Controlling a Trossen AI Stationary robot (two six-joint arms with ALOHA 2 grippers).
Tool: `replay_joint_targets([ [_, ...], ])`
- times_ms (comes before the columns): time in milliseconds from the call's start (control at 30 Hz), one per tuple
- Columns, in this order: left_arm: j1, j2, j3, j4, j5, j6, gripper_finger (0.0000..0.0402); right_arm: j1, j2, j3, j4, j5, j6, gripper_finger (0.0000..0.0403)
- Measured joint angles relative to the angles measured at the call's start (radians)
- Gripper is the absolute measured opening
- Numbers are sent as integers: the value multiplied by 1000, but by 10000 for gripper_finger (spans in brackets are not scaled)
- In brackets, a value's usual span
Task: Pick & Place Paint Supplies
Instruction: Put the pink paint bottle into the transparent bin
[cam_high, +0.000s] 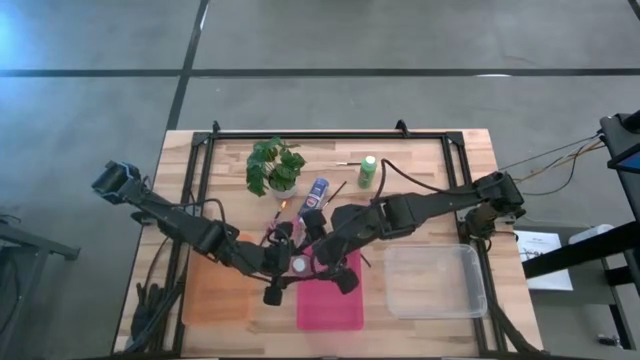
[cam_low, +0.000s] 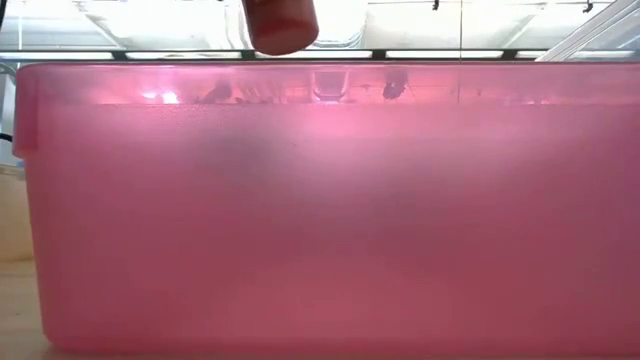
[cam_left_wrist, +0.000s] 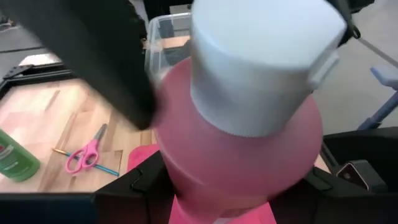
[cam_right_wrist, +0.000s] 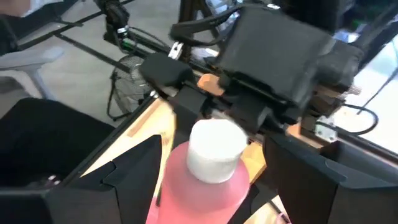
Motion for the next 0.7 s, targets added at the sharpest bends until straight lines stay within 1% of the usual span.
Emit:
replay_joint_targets([
  [67,1,0,0,-3,9,-7,210,1,0,11,-74,-1,-5,276],
  [167,1,0,-1,-10,15,-23,210,1,-1,25,-138,-1,-20,276],
  [300,6,0,-22,11,33,-42,210,0,-1,27,-150,-1,-21,276],
  [433,18,37,-46,59,66,-66,210,1,-2,26,-159,-1,-22,276],
  [567,35,83,-46,87,82,-64,210,1,0,26,-158,-1,-21,276],
  [700,63,109,-22,108,122,-55,210,1,1,25,-159,-2,-6,276],
])
